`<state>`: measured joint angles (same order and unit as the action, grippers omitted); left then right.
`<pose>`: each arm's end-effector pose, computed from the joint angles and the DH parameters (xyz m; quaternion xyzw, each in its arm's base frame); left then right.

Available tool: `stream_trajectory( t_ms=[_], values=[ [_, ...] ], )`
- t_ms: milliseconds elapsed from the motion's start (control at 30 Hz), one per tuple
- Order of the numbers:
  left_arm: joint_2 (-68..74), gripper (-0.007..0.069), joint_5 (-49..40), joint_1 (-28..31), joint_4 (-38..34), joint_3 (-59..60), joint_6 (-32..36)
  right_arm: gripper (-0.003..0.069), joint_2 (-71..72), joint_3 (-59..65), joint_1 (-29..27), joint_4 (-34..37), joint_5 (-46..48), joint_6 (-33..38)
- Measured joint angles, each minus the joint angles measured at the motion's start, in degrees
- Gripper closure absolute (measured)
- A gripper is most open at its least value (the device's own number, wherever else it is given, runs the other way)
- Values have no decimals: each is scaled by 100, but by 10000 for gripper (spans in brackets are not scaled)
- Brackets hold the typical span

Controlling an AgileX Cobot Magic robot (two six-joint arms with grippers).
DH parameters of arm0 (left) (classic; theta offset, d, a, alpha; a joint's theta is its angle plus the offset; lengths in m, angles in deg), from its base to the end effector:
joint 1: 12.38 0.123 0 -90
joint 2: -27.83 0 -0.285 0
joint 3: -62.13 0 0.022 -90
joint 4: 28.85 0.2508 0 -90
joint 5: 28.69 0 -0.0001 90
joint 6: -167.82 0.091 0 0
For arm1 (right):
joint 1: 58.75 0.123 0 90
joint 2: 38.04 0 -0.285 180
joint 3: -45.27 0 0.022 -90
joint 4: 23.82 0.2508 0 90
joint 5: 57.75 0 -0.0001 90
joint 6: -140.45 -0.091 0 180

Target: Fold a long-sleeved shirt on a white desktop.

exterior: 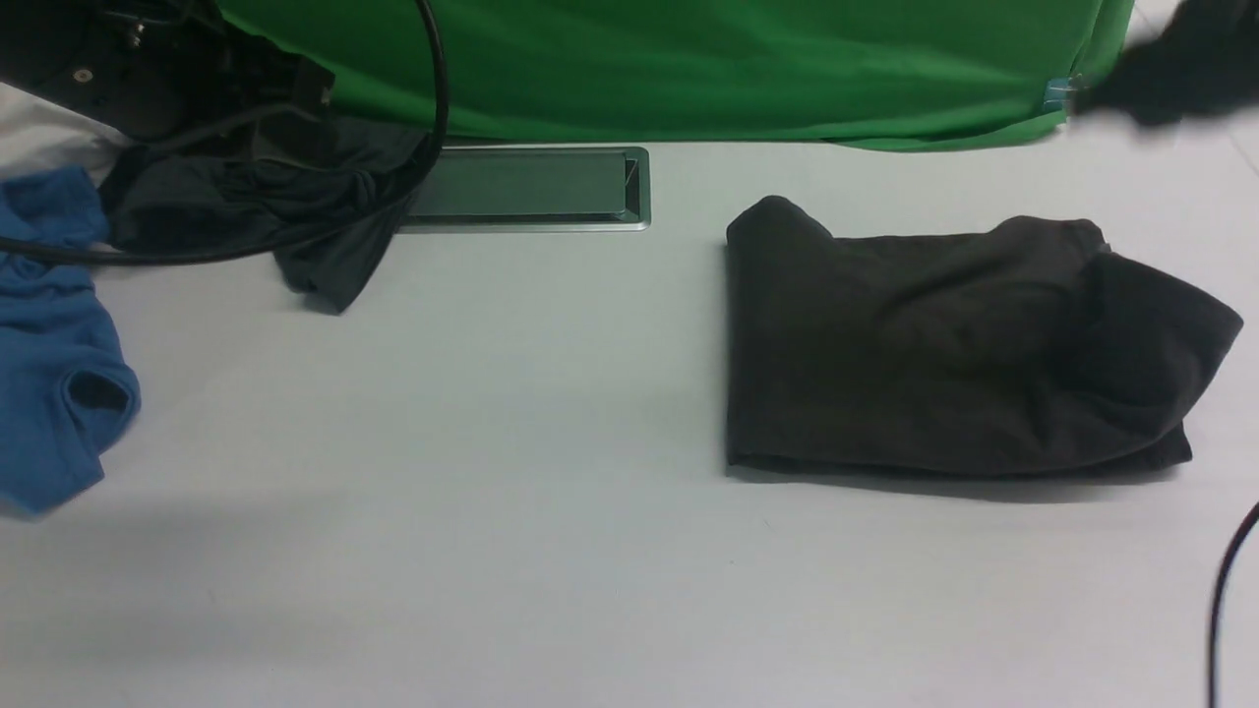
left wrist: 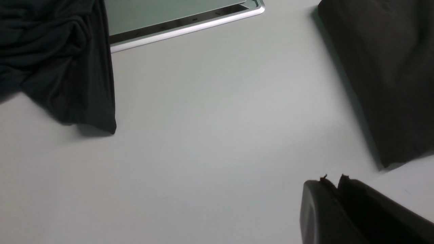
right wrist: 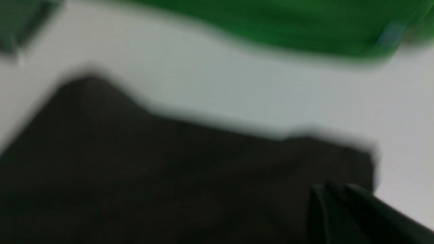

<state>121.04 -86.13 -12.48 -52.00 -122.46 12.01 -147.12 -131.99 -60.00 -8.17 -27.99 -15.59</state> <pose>0.3167 -0.0307 0.3662 0.1444 0.9274 -0.1293 0.3200 0.3914 0.0037 0.2497 -0.0966 0.9348 0.0291 0.3405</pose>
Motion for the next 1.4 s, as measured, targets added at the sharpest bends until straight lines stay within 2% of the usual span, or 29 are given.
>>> stream_trajectory(
  t_ms=[100, 167, 200, 400, 467, 600, 800, 867, 967, 1067, 1200, 1333, 1367, 1400],
  values=[
    [0, 539, 0, 18, 0, 0, 0, 630, -357, 805, -177, -104, 106, -80],
    [0, 538, 0, 18, 0, 0, 0, 630, -503, 1020, -334, -245, 113, -297],
    [0, 535, 0, 18, 0, 0, 0, 630, -577, 1176, -589, -377, 87, -623],
    [-5, 529, -74, 18, -5, 2, 0, 631, -176, 1253, -1368, -577, 196, -1098],
    [-5, 528, -88, 18, -5, 2, 0, 631, 122, 1260, -1378, -456, 75, -1104],
    [-5, 523, -93, 18, -24, 2, 0, 629, 941, 1260, -972, -84, -437, -812],
    [-5, 520, -93, 18, -24, 2, 0, 625, 1092, 1243, 376, 78, -810, -13],
    [-5, 520, -88, 18, -24, 2, 0, 632, 560, 1027, 614, 100, -413, 24],
    [-5, 519, -88, 18, -17, 2, 63, 633, -396, 232, 645, 79, 797, 24],
    [-5, 519, -88, 18, -17, 2, 148, 633, -1224, -514, 647, 57, 1468, -44],
    [-5, 519, -93, 18, 3, 2, 188, 633, -1704, -879, 822, 57, 1554, -68],
    [-5, 517, -132, 18, 11, 2, 228, 633, -1950, -1054, 1533, 178, 1159, -20],
    [-5, 515, -132, 18, 4, 2, 233, 633, -2007, -1077, 1861, 354, 952, 96],
    [-5, 515, -132, 18, 4, 2, 233, 633, -2007, -1086, 1908, 389, 921, 116]
  ],
)
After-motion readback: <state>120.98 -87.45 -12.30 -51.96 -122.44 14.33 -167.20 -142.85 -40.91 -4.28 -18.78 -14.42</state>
